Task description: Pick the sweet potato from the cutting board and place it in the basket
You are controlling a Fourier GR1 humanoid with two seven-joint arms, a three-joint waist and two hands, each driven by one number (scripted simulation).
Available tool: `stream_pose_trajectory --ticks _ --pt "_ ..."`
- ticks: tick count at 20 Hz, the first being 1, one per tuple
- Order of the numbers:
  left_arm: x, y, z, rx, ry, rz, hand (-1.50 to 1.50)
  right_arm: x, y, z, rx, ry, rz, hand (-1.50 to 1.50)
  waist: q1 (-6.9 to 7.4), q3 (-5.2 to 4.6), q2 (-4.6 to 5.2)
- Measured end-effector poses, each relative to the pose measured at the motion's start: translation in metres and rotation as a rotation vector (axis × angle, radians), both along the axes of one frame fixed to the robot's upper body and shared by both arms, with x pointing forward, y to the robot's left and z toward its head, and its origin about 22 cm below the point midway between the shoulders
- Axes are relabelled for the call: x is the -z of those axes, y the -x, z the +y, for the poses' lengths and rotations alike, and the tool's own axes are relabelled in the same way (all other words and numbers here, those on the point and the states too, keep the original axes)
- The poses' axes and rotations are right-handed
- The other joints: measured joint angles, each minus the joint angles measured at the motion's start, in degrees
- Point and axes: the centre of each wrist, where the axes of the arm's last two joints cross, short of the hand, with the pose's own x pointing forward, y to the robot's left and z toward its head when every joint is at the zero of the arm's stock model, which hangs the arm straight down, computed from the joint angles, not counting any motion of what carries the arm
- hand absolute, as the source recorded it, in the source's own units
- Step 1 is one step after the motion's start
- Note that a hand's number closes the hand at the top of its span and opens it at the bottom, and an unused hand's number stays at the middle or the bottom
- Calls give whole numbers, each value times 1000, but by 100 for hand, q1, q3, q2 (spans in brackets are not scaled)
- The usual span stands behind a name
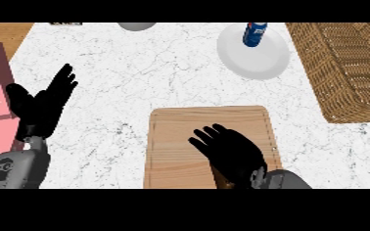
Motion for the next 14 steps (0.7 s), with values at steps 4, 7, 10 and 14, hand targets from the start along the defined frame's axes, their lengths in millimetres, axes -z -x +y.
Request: stream_pose_trajectory --ticks 4,7,10,14 --pt "-5 -8 -2 4 -1 1 0 12 6 2 0 37 -21 -150 -3 -1 2" --pt "-7 -5 -1 8 6 4 0 21 6 6 3 58 -40 -150 5 0 1" --pt "-6 -2 -2 8 4 3 0 29 5 6 1 72 -53 -150 8 0 1" --pt "-4 -4 -5 10 6 1 0 36 8 5 -48 127 -69 150 15 -1 -7"
